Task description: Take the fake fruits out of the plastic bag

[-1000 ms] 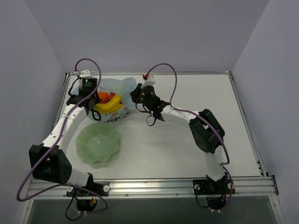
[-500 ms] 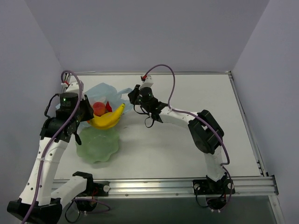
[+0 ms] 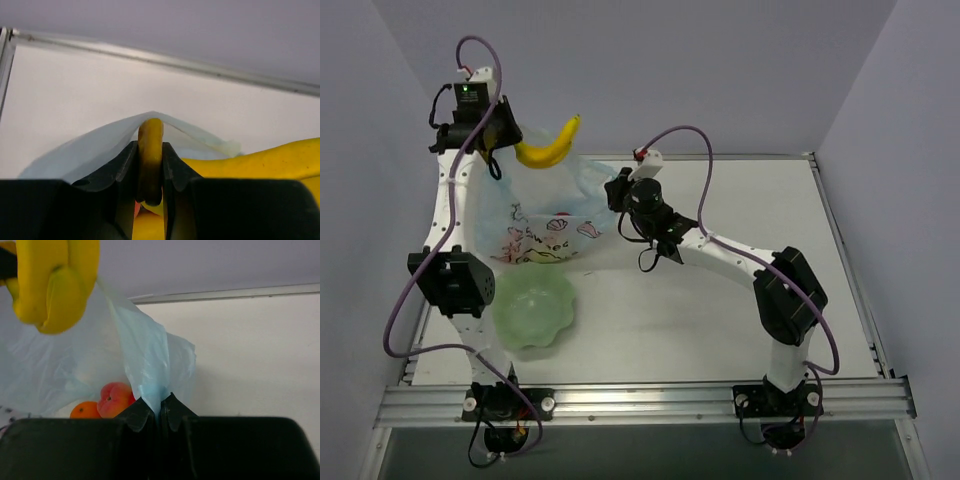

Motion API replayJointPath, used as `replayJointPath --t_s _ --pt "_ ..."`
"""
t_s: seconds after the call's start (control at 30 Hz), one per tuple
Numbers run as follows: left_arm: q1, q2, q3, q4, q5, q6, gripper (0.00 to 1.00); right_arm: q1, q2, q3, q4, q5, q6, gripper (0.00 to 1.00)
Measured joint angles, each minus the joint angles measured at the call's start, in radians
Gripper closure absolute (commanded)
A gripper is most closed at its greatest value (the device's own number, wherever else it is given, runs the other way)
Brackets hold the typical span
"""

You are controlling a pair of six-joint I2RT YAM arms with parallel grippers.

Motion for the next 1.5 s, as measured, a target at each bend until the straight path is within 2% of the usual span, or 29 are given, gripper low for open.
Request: replayJointPath --t_s 0.07,0.2,0.27,0.4,0.53,0.67,0.83,0.93,1.0,1.23,1.5 --pt "0.021 0.100 0.169 0.021 0.037 -0.020 0.98 0.000 -0.002 0.029 -0.012 0.024 -0.018 1.00" --pt "0.040 0.140 0.217 0.048 0.123 -0.083 0.98 0.015 0.004 0.070 -0.027 0.075 -0.034 1.00" --pt "0.026 0.104 0.122 0.109 0.158 -0.108 0.97 0.027 0.010 0.073 -0.024 0.104 -0.036 1.00" --pt "-0.028 -0.054 -0.212 0.180 0.281 -0.202 0.98 0.051 0.052 0.073 -0.016 0.134 -0.028 1.00" --pt "-0.048 -0.210 -0.399 0.238 0.401 -0.279 0.98 0.062 0.096 0.074 -0.028 0.143 -0.025 1.00" --pt "-0.029 -0.413 -0.511 0.312 0.494 -0.332 0.98 0.060 0.104 0.077 -0.041 0.140 -0.025 1.00" --pt "-0.015 -0.651 -0.547 0.328 0.556 -0.317 0.98 0.056 0.104 0.080 -0.029 0.102 -0.025 1.00" --pt "-0.017 -0.759 -0.548 0.204 0.500 -0.246 0.98 0.048 0.100 0.076 -0.027 0.078 -0.025 1.00" --pt "-0.018 -0.838 -0.590 0.103 0.394 -0.209 0.98 0.042 0.086 0.060 -0.026 0.059 -0.024 1.00" --pt "-0.016 -1.138 -0.954 -0.212 0.000 -0.215 0.98 -0.004 0.023 0.015 -0.025 0.006 -0.010 1.00" --pt "-0.016 -1.152 -1.205 -0.265 -0.185 -0.380 0.98 -0.012 -0.037 -0.034 -0.023 -0.010 -0.008 1.00"
